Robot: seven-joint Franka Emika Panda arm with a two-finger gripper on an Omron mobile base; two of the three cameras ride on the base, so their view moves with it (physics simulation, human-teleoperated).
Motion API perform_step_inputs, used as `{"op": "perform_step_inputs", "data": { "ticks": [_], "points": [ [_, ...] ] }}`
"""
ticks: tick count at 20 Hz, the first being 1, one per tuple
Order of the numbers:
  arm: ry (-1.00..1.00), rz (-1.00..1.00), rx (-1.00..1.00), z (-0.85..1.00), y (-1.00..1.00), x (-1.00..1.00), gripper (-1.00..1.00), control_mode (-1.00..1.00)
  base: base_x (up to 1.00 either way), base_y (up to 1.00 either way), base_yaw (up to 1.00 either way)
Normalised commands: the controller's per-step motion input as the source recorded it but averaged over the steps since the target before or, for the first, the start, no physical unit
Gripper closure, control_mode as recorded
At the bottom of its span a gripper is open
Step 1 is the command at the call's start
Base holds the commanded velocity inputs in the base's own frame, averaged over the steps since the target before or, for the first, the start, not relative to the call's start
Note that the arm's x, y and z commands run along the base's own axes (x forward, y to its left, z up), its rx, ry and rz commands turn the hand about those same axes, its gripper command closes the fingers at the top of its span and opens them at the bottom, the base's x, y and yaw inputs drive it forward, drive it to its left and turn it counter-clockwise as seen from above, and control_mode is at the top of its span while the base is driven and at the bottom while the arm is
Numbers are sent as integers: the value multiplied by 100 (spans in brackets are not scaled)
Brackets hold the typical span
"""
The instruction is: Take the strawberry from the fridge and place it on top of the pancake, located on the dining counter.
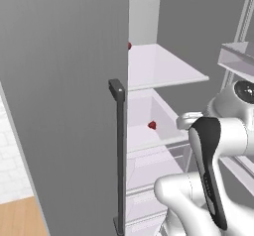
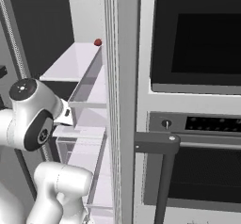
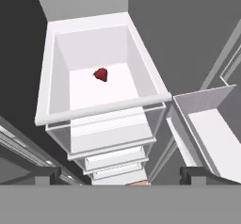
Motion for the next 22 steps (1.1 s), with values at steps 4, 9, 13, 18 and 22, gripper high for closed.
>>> {"op": "perform_step_inputs", "data": {
  "ticks": [4,9,13,18,22],
  "points": [
    [0,14,0,-53,38,99,-100,-100,0,0,0],
    [7,5,-2,-57,44,92,-100,-100,0,0,0],
    [3,0,2,-41,-3,67,-100,-100,0,0,0],
    [8,0,0,-51,0,46,-100,-100,0,0,0],
    [10,0,0,-45,0,57,-100,-100,0,0,0]
  ]
}}
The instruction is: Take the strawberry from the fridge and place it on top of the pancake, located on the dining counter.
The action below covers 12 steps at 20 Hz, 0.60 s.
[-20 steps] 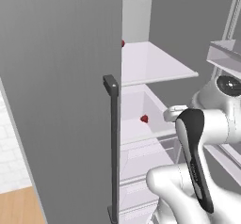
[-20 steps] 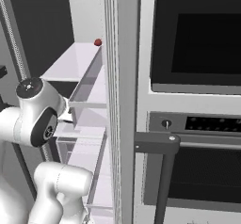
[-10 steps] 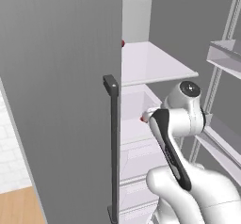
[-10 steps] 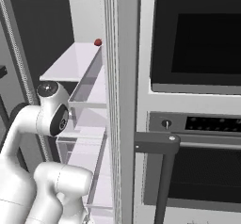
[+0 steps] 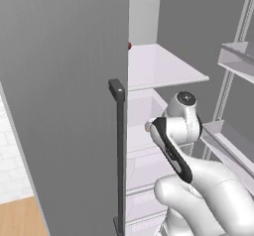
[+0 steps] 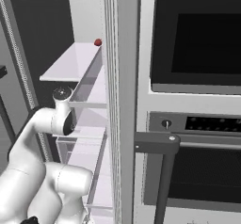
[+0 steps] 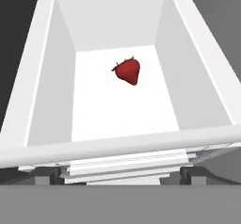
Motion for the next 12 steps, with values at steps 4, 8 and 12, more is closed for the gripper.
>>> {"op": "perform_step_inputs", "data": {
  "ticks": [4,8,12],
  "points": [
    [13,0,0,-23,0,68,-100,-100,0,0,0],
    [11,0,0,-6,-4,57,-100,-100,0,0,0],
    [6,0,0,-17,-1,41,-100,-100,0,0,0]
  ]
}}
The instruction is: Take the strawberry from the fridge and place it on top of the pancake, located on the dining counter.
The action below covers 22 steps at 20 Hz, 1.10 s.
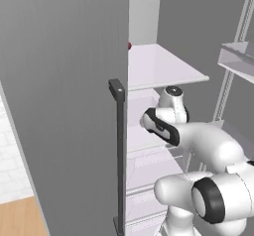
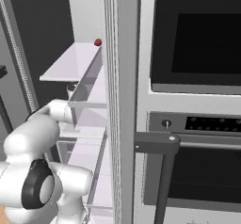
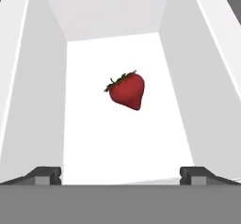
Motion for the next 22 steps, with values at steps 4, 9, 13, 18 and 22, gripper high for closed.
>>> {"op": "perform_step_inputs", "data": {
  "ticks": [4,9,13,18,22],
  "points": [
    [5,0,0,-48,-1,33,-100,-100,0,0,0],
    [7,0,0,-47,0,31,-100,-100,0,0,0],
    [3,0,0,-19,-4,38,-100,-100,0,0,0],
    [4,0,0,0,-12,40,-100,-100,0,0,0],
    [6,0,0,-5,-8,43,-100,-100,0,0,0]
  ]
}}
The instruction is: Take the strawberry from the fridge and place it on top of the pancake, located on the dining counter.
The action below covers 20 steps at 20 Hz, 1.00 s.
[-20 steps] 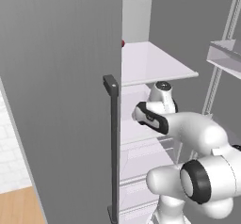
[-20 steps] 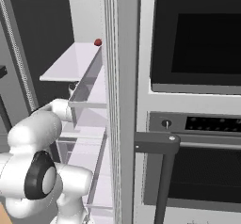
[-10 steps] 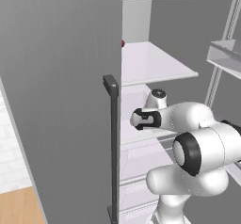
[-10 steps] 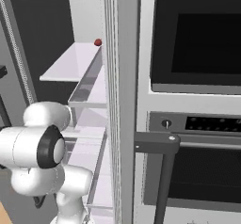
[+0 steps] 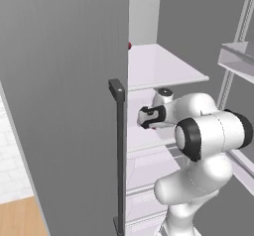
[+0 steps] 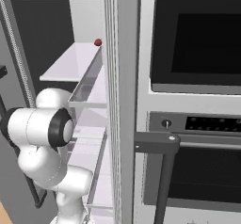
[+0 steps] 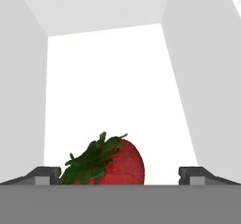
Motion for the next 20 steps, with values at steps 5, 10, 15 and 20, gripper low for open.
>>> {"op": "perform_step_inputs", "data": {
  "ticks": [5,10,15,20],
  "points": [
    [5,0,0,-19,-8,34,-100,-100,0,0,0],
    [3,0,0,-34,-6,0,-100,-100,0,0,0],
    [0,0,0,-43,0,-20,-100,-100,0,0,0],
    [0,0,0,-42,0,-3,-100,-100,0,0,0]
  ]
}}
